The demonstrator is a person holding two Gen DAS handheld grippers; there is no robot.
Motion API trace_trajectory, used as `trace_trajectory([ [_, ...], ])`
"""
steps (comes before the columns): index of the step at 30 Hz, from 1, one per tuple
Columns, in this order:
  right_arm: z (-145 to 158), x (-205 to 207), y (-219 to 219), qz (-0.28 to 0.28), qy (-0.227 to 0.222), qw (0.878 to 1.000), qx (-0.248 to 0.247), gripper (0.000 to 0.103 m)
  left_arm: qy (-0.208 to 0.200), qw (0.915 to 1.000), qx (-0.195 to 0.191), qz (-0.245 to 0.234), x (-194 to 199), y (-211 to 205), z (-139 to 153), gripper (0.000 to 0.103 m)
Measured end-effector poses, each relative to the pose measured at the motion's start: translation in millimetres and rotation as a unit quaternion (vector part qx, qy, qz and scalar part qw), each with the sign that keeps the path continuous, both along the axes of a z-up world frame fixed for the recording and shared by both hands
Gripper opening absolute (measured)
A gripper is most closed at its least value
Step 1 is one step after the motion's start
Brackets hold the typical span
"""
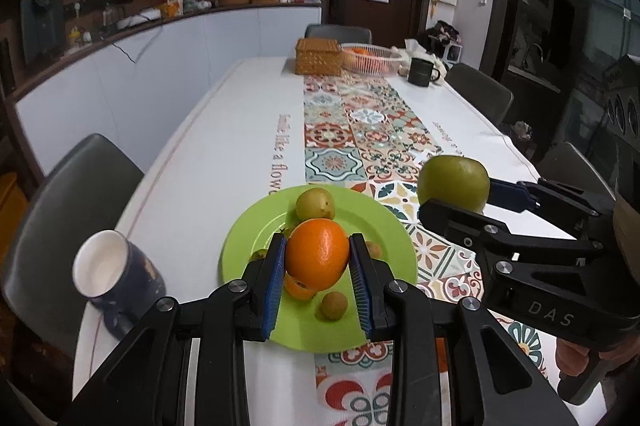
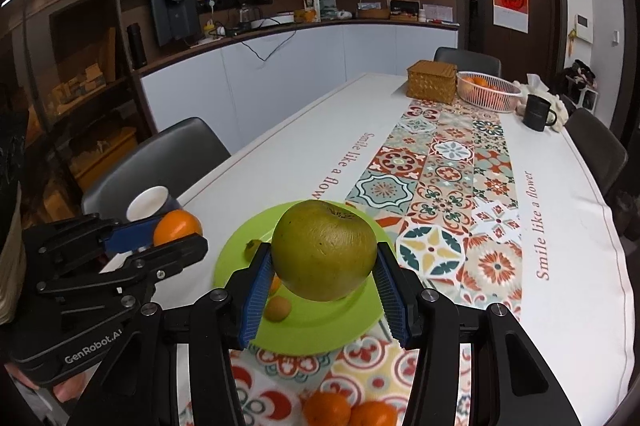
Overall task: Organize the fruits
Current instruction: 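Carry the tangerine and pear to the green plate and open both tools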
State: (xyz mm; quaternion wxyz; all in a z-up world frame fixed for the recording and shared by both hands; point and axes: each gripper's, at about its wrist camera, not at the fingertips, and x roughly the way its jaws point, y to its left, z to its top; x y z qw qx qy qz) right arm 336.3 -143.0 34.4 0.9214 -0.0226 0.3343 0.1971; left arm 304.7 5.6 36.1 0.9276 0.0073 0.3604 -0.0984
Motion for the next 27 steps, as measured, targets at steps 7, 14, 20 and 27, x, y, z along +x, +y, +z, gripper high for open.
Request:
trace_trajectory([
  [7, -17, 33, 15, 0.014, 0.015, 0.999, -0.026, 0.051, 0.029, 0.9996, -0.002, -0.003, 34, 4, -21, 0.031],
  [14, -44, 63, 25, 0.020, 0.059, 0.998, -0.031, 0.051, 0.060, 0.9982, -0.005, 0.001, 57, 8, -46, 0.031],
  [20, -65, 78, 32, 0.027, 0.087, 0.995, -0.044, 0.051, 0.080, 0.9968, 0.001, -0.003, 66, 8, -61, 0.031],
  [27, -79, 84, 32, 0.029, 0.109, 0.992, -0.048, 0.051, 0.101, 0.9949, 0.002, -0.007, 72, 9, -72, 0.031],
])
